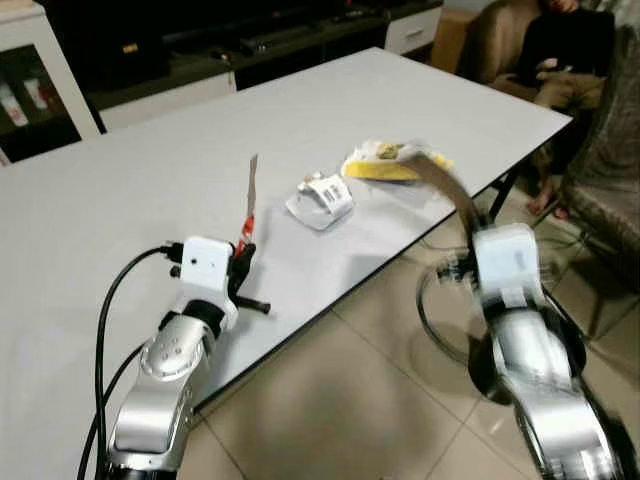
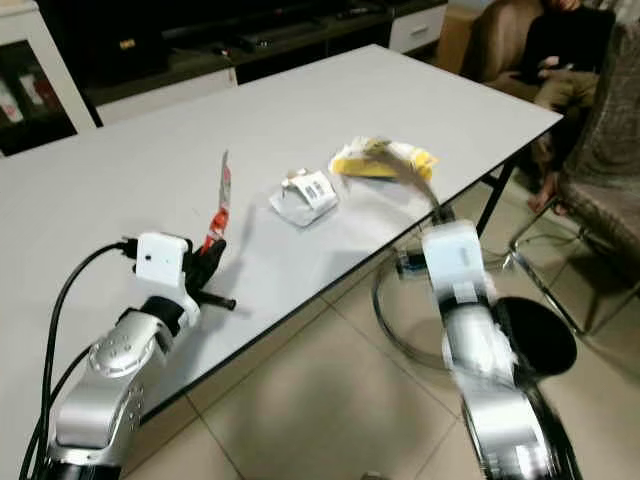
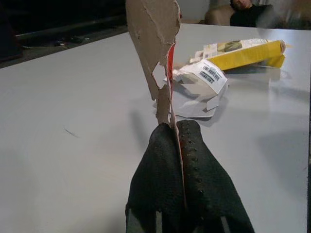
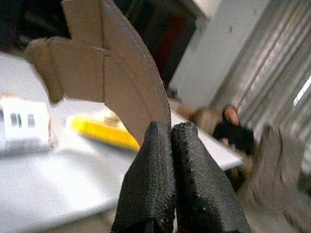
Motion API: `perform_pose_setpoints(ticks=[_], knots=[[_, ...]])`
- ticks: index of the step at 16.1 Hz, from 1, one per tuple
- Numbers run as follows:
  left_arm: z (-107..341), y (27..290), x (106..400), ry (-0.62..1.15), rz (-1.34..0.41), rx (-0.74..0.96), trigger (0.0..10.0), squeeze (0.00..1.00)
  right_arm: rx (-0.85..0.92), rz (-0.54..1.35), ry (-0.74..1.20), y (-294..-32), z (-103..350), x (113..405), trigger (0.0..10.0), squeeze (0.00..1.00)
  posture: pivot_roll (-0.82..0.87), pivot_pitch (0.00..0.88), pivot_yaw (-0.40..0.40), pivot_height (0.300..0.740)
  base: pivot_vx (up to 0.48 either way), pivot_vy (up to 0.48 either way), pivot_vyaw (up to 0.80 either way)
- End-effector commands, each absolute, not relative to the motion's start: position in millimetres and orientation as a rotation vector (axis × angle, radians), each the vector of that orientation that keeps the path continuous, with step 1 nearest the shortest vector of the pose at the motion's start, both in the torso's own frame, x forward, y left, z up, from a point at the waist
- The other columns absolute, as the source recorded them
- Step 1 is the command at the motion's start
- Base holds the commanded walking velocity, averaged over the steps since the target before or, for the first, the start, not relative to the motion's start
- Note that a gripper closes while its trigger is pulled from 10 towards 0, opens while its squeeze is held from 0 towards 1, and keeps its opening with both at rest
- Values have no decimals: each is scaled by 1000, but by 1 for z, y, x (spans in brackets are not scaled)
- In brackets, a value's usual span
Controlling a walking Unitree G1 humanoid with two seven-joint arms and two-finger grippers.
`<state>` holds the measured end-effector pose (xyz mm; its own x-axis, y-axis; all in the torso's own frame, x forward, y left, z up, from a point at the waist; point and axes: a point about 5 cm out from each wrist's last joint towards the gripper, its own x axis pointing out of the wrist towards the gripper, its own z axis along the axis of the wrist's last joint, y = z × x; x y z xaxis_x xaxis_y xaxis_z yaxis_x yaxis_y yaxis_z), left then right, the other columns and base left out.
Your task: Picking trash to rubbish bin
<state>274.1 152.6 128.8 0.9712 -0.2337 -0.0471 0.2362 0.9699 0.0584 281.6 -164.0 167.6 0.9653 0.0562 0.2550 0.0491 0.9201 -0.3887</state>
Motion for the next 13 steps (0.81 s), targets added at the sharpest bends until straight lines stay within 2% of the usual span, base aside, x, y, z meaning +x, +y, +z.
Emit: perform_pose_setpoints(ticks=[1,4,7,9,13], knots=[[131,161,276,31,-194,75,10000,0,-397,39,-269,-161,169,295,10000,0,-86,0,-5,740,0,0,0],[133,176,278,29,-132,99,10000,0,-398,211,-239,-131,164,333,10000,0,-61,0,-16,740,0,0,0],[140,191,275,23,-86,148,10000,0,-412,361,-157,-100,148,358,10000,0,-7,7,-32,740,0,0,0],[145,201,268,27,-77,210,10000,0,-443,414,-105,-84,139,368,10000,0,38,41,-36,740,0,0,0],[149,211,256,54,-77,247,10000,0,-520,469,49,-74,116,371,10000,0,65,82,-40,740,0,0,0]])
